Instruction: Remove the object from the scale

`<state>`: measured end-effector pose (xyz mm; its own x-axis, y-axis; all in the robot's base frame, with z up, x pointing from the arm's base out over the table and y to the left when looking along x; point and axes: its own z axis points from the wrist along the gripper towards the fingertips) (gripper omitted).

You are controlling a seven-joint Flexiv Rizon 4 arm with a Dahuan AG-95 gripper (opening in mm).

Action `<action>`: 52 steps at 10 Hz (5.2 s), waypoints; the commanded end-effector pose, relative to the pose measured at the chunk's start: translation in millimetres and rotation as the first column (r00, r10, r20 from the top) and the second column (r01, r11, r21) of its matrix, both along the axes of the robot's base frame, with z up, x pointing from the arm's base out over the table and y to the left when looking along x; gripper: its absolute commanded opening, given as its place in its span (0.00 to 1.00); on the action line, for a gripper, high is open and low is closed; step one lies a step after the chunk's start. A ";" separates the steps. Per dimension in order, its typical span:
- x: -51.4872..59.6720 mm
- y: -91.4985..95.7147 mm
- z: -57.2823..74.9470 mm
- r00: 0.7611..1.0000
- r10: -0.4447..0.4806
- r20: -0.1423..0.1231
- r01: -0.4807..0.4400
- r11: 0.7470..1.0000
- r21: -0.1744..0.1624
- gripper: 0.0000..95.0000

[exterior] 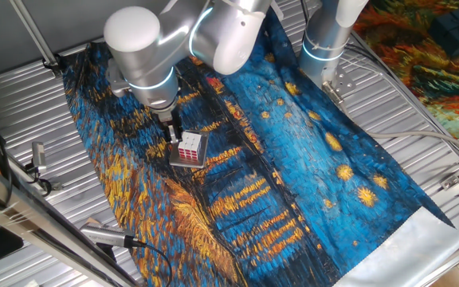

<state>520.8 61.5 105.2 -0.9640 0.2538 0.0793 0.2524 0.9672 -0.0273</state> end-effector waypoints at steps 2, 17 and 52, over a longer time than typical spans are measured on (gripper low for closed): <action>-0.2 0.1 -0.1 1.000 0.000 -0.001 0.000 1.000 0.004 1.00; 3.5 -1.3 -49.1 1.000 0.000 0.008 0.000 1.000 -0.007 1.00; -14.6 -4.5 -44.9 1.000 0.000 0.005 0.000 1.000 0.001 0.80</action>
<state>506.3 56.9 60.3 -0.9643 0.2537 0.0765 0.2527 0.9673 -0.0227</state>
